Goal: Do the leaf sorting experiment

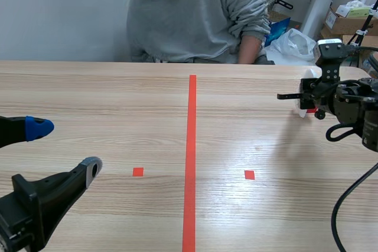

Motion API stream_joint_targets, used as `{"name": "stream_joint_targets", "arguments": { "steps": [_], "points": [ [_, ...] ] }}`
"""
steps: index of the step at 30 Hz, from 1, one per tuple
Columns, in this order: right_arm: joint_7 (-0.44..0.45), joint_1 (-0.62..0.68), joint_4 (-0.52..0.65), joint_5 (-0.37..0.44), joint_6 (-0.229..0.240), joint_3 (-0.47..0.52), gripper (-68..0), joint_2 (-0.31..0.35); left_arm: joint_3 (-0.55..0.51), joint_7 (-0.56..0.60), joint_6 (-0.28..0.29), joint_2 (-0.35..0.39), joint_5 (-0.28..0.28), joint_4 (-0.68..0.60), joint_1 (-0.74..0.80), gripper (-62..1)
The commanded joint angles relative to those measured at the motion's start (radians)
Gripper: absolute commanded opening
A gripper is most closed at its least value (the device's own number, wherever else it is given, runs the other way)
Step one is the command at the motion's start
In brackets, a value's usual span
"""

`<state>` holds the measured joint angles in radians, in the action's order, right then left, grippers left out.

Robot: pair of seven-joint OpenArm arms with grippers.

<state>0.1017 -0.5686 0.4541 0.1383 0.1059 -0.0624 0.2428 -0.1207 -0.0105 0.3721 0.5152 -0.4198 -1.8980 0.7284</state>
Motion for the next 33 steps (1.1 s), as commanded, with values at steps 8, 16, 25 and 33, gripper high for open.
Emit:
{"name": "stream_joint_targets", "arguments": {
  "steps": [8, 16, 25, 33],
  "points": [
    [0.028, 0.018, 0.008, 0.003, -0.059, -0.003, -65.8, 0.124, -0.005, 0.014, 0.005, -0.005, -0.007, -0.018, 0.0, 0.2],
    [0.035, 0.031, 0.008, -0.012, -0.058, -0.003, -54.3, 0.134, -0.005, 0.014, 0.005, -0.005, -0.007, -0.018, 0.0, 0.2],
    [0.041, 0.045, 0.008, -0.013, -0.058, -0.003, -40.7, 0.132, -0.005, 0.014, 0.005, -0.005, -0.007, -0.018, 0.0, 0.2],
    [0.028, 0.058, 0.008, -0.034, -0.057, -0.003, -16.8, 0.132, -0.005, 0.014, 0.005, -0.005, -0.007, -0.018, 0.0, 0.2]
  ]
}}
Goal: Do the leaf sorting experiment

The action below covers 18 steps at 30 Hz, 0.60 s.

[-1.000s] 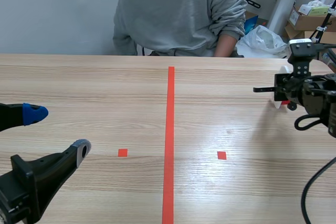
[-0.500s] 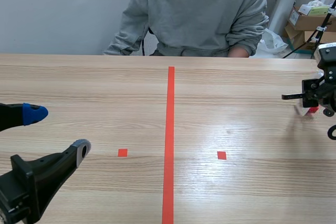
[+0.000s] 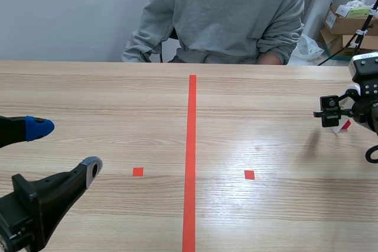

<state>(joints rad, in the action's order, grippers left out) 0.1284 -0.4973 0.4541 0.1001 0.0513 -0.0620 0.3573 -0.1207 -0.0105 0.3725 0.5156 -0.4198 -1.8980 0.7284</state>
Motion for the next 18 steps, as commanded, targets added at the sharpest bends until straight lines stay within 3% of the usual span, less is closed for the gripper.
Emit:
{"name": "stream_joint_targets", "arguments": {
  "steps": [1, 3, 5, 9, 12, 16, 18],
  "points": [
    [-0.014, -0.012, 0.009, 0.004, -0.002, -0.004, -15.9, 0.017, -0.005, 0.014, 0.005, -0.005, -0.007, -0.018, 0.0, 0.2],
    [-0.059, -0.008, 0.01, 0.004, 0.003, -0.003, -15.8, 0.02, -0.005, 0.014, 0.005, -0.005, -0.007, -0.018, 0.0, 0.2],
    [-0.092, 0.008, 0.019, 0.005, 0.04, -0.003, -15.8, 0.029, -0.005, 0.014, 0.005, -0.005, -0.007, -0.018, 0.0, 0.2],
    [-0.18, 0.113, 0.129, 0.047, 0.085, -0.003, -13.4, 0.053, -0.005, 0.014, 0.005, -0.005, -0.007, -0.018, 0.0, 0.2],
    [-0.226, 0.262, 0.309, 0.09, 0.106, 0.005, -13.5, 0.081, -0.005, 0.013, 0.005, -0.005, -0.007, -0.018, 0.0, 0.2],
    [-0.209, 0.513, 0.607, 0.094, 0.108, 0.067, -13.4, 0.1, -0.005, 0.013, 0.005, -0.005, -0.007, -0.018, 0.0, 0.2],
    [-0.193, 0.647, 0.762, 0.095, 0.134, 0.107, -13.5, 0.103, -0.005, 0.013, 0.005, -0.005, -0.007, -0.018, 0.0, 0.2]
  ]
}}
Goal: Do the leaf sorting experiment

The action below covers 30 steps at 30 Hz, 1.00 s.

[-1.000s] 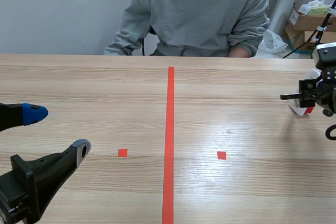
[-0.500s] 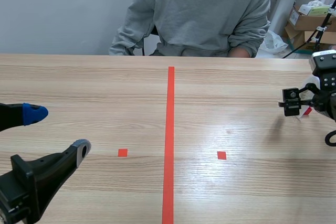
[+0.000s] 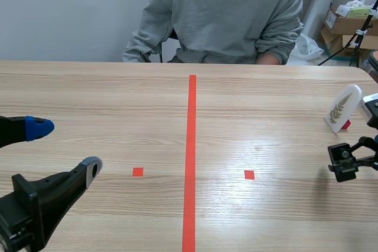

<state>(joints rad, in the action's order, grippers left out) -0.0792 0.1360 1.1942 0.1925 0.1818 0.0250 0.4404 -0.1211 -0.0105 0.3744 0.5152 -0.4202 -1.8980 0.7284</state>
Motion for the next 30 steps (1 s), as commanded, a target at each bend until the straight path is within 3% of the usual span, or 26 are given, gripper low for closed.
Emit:
{"name": "stream_joint_targets", "arguments": {
  "steps": [1, 7, 10, 13, 16, 19, 30],
  "points": [
    [0.021, 0.077, 0.095, 0.002, 0.019, 0.039, -13.4, 0.019, -0.005, 0.013, 0.003, -0.005, -0.006, -0.018, 0.0, 0.2],
    [0.071, 0.373, 0.452, 0.003, 0.128, 0.108, -12.1, 0.019, -0.005, 0.013, 0.003, -0.005, -0.006, -0.018, 0.0, 0.2],
    [0.063, 0.442, 0.568, 0.034, 0.171, 0.121, -12.1, 0.019, -0.005, 0.013, 0.003, -0.005, -0.006, -0.018, 0.0, 0.2],
    [0.018, 0.472, 0.659, 0.103, 0.243, 0.125, -12.1, 0.019, -0.005, 0.014, 0.003, -0.005, -0.006, -0.018, 0.0, 0.2],
    [0.001, 0.499, 0.728, 0.172, 0.28, 0.129, -12.1, 0.019, -0.005, 0.014, 0.003, -0.005, -0.006, -0.018, 0.0, 0.2],
    [-0.029, 0.527, 0.777, 0.241, 0.354, 0.146, -12.1, 0.013, -0.005, 0.015, 0.003, -0.005, -0.006, -0.018, 0.0, 0.2],
    [-0.009, 0.652, 0.868, 0.285, 0.502, 0.285, -11.3, -0.087, -0.005, 0.015, 0.003, -0.005, -0.006, -0.018, 0.0, 0.2]
  ]
}}
